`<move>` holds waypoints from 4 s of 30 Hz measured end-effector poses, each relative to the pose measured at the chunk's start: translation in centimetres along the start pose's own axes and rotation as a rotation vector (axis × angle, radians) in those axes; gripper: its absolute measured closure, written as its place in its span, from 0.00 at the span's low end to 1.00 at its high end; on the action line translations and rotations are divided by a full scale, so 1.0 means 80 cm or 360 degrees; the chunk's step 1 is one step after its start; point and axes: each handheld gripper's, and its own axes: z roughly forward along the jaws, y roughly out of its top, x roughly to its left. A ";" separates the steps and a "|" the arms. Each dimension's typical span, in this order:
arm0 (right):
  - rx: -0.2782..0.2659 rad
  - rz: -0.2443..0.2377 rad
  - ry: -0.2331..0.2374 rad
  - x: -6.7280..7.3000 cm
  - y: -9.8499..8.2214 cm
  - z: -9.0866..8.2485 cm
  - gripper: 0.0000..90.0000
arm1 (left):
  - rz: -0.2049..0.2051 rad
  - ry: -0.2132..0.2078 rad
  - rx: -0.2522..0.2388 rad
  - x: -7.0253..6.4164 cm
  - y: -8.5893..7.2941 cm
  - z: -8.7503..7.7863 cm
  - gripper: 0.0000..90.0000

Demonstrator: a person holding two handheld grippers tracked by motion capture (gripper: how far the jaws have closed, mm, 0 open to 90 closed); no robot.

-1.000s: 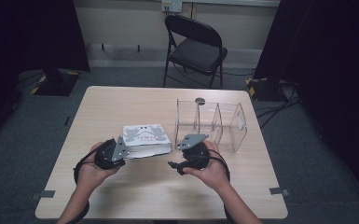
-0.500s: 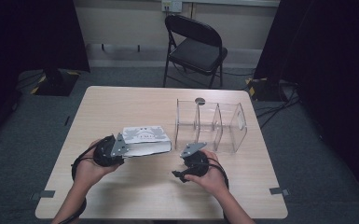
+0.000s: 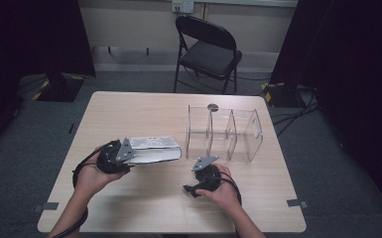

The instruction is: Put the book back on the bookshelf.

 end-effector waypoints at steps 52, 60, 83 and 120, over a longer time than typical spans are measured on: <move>-0.0182 0.0027 -0.0009 -0.006 -0.015 0.003 0.26 | -0.0124 -0.0224 0.0047 0.023 0.015 -0.033 0.78; -0.0184 0.0027 -0.0010 -0.006 -0.015 0.003 0.26 | -0.0184 -0.0244 0.0036 0.033 0.014 -0.031 0.77; -0.0184 0.0030 -0.0012 -0.006 -0.015 0.003 0.26 | -0.0218 -0.0254 0.0028 0.043 -0.002 -0.034 0.86; -0.0371 -0.0658 -0.0167 0.039 0.139 -0.041 0.51 | -0.0361 -0.0169 -0.0052 0.039 -0.024 -0.021 0.52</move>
